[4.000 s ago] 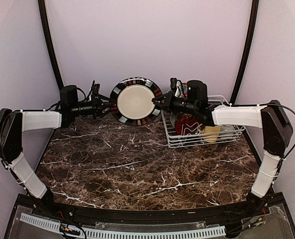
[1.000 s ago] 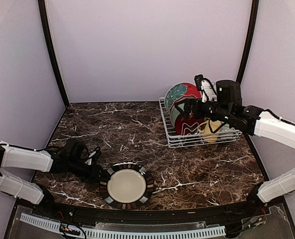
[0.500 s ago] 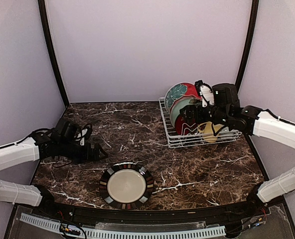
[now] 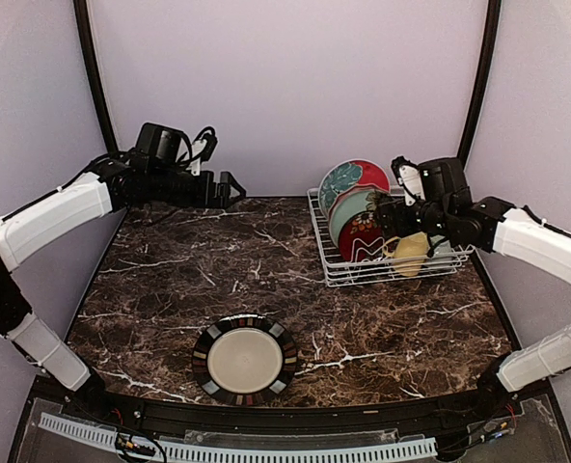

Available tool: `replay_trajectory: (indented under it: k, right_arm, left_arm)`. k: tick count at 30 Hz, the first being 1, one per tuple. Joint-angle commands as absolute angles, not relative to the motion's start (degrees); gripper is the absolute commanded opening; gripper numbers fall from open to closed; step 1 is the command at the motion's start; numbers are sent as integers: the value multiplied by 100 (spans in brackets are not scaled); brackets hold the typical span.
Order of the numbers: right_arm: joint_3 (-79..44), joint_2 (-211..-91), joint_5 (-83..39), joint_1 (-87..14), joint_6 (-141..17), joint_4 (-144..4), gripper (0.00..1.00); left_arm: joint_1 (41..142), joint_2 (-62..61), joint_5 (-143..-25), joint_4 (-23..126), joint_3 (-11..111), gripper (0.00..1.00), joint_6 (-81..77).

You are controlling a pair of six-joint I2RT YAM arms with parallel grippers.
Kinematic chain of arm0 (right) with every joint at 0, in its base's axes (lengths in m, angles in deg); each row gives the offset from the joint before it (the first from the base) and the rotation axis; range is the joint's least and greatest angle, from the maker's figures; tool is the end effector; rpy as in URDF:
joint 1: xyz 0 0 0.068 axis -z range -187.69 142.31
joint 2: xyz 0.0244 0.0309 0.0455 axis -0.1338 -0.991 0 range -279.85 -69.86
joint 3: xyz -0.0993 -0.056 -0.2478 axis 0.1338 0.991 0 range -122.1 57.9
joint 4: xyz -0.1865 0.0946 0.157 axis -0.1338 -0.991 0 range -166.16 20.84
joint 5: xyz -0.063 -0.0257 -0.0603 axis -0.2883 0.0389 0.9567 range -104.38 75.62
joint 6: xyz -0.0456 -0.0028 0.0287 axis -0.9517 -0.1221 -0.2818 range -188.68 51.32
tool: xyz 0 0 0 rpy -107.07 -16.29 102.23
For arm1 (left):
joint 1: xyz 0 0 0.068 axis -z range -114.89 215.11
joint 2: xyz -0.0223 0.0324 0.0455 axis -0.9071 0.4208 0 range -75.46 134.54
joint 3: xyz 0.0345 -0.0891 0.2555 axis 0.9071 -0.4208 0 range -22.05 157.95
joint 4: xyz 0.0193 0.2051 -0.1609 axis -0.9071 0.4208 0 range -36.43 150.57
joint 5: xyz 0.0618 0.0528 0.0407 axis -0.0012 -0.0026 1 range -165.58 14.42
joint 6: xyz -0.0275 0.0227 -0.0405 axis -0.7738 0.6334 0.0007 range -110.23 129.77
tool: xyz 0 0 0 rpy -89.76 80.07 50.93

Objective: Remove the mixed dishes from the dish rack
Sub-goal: Grab the plate from the dish rack.

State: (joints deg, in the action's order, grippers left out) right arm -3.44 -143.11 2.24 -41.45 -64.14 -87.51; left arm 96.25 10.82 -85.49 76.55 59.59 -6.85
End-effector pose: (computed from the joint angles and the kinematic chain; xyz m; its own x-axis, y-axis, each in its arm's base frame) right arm 0.2464 0.1524 0.3199 -0.4437 -0.2052 -0.8724 -0.2929 0.9532 -0.0753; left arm 0.2951 -0.1854 0.3663 -0.5632 0.0110 -0.8262 0.4997 0.8009 -0.3299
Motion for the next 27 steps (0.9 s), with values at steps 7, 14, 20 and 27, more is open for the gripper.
replay_trajectory:
  k: [7,14,20,27]
  right_arm:
    - [-1412,-15023,-1860,-2185,-6695,-8697,92]
    - [-2483,-16449,-2910,-1612,-7627,-8236,95]
    - [-3823,-17639,-4433,-1204,-8358,-8315,93]
    - [-5354,-18804,-5604,-889,-8842,-9070,92]
  left_arm:
    - [9640,1196,-8622,6941,5530,99,670]
    - [9640,1015,-8261,6735,5065,99,1061]
    - [9640,1054,-8146,6823,5066,99,1296]
    - [9640,912,-8232,6746,4974,99,1204]
